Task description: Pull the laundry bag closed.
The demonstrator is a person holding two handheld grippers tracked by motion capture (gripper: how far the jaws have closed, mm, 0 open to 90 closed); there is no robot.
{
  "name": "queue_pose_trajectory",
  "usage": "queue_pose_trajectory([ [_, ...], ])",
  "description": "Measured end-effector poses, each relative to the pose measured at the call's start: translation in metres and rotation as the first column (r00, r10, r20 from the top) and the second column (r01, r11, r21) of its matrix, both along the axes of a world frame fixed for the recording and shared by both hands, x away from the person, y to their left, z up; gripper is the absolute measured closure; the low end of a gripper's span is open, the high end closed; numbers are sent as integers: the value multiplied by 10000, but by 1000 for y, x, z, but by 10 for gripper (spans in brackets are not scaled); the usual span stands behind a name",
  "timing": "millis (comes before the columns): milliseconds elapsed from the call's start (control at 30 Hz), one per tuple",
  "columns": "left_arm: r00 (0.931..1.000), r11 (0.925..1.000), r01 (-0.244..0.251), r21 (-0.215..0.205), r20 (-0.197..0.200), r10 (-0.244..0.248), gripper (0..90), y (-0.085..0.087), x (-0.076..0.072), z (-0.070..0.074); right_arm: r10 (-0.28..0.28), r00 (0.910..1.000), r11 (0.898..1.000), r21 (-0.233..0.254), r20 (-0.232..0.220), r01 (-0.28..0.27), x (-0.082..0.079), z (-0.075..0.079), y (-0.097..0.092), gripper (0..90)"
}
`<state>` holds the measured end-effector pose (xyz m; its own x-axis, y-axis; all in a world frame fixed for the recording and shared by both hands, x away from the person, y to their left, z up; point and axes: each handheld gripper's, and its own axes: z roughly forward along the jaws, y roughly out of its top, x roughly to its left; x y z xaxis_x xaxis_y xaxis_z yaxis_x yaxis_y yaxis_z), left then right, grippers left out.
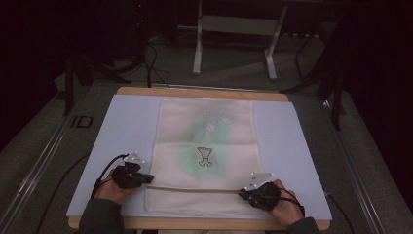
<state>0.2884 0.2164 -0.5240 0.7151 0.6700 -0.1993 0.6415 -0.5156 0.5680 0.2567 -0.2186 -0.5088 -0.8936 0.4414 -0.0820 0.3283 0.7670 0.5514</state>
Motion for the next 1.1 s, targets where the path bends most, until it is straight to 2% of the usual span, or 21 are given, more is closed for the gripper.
queue_pose_trajectory([
  [600,10000,10000,8,-3,-3,-8,896,0,0,0,-136,9998,9999,58,-170,137,3,4,-20,825],
  [833,10000,10000,9,5,-3,-9,896,0,0,0,-69,9998,9999,-90,-170,68,3,4,-21,825],
  [1100,10000,10000,12,22,0,-12,896,0,0,0,-122,9997,9999,22,-218,122,3,7,-27,825],
])
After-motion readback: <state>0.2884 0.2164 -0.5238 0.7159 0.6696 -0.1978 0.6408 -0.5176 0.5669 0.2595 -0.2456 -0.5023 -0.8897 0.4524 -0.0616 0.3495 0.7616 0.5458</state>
